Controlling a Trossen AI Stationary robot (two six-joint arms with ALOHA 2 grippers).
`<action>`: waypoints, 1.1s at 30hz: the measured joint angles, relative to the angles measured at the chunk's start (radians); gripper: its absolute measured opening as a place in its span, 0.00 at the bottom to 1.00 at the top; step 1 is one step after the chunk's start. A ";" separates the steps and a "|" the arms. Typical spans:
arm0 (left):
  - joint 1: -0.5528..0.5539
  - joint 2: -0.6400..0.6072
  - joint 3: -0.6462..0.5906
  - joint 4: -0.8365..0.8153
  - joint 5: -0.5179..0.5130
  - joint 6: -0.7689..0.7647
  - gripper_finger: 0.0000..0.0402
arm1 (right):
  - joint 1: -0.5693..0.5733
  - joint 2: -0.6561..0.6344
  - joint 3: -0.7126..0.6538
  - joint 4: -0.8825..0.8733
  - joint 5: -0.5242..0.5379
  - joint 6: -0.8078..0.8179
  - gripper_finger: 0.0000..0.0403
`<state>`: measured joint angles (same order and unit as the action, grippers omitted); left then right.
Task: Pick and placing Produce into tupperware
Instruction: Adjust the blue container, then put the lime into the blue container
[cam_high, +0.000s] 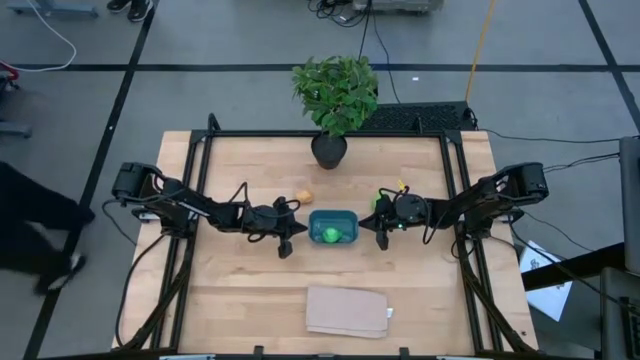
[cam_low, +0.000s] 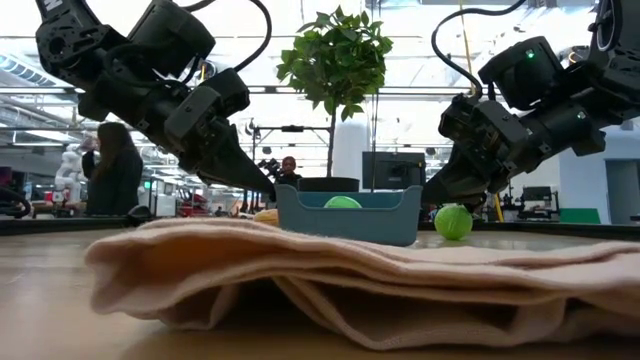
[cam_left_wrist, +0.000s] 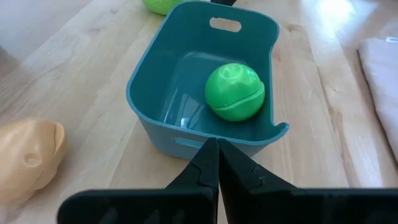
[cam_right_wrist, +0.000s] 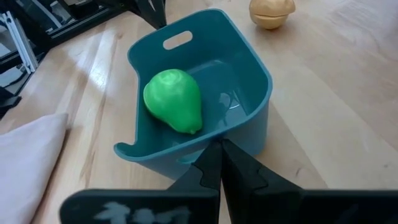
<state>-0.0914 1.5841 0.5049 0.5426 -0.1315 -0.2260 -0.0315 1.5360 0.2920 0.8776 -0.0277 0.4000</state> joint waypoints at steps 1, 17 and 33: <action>0.000 0.000 0.000 0.000 0.000 0.000 0.00 | 0.000 0.000 0.000 -0.001 0.000 0.000 0.00; 0.001 0.000 0.000 -0.094 -0.077 -0.019 0.00 | 0.000 0.000 0.000 -0.045 -0.001 0.007 0.00; 0.000 -0.220 0.000 -0.289 -0.170 0.110 0.00 | 0.000 -0.263 -0.108 -0.077 0.007 -0.002 0.00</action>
<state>-0.0914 1.3641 0.5045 0.2533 -0.3010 -0.1156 -0.0319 1.2727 0.1841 0.8005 -0.0206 0.3979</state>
